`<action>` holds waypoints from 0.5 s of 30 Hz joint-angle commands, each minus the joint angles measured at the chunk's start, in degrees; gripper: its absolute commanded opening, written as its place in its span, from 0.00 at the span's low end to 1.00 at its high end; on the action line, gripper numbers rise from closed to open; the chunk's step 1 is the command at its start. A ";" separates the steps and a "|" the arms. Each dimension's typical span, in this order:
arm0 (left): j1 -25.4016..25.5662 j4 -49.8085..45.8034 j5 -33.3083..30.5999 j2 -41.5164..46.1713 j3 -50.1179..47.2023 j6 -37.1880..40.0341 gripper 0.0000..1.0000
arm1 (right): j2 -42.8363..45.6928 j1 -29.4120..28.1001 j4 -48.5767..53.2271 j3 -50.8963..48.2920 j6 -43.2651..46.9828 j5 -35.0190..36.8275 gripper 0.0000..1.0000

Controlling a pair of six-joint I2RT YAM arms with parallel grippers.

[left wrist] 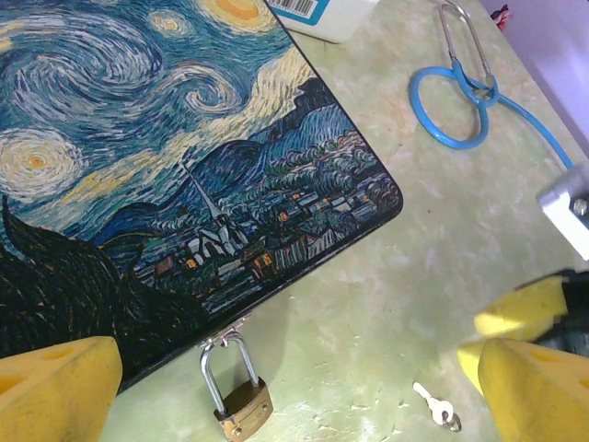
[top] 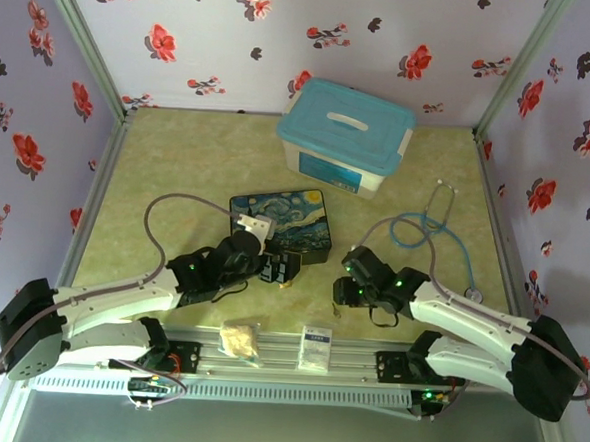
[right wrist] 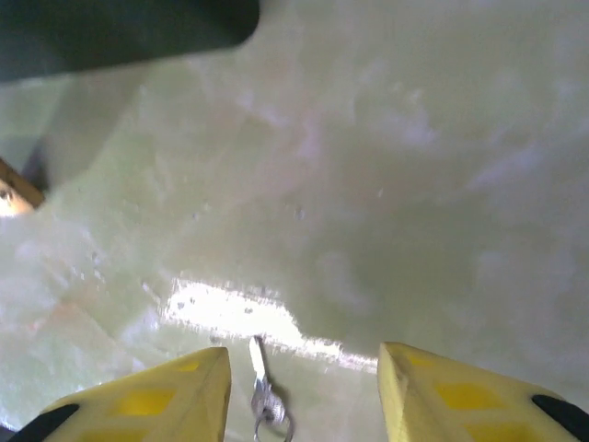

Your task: Unlock the padlock with the key

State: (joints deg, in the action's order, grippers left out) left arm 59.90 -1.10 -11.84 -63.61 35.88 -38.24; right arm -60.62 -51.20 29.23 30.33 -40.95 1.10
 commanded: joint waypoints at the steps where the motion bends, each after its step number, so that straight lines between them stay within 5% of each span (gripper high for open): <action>1: 0.30 1.83 -0.91 0.15 1.31 -0.40 1.00 | -0.75 -2.42 2.87 0.90 -2.94 0.54 0.43; 15: 0.26 1.49 -1.05 -0.54 1.07 0.63 1.00 | -7.95 -8.95 0.95 0.33 -5.45 0.93 0.34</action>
State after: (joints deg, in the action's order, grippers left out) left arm 59.90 -0.25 -11.86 -63.70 35.90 -38.22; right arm -67.29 -58.92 28.64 30.26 -44.69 0.10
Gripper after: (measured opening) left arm 0.997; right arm 0.345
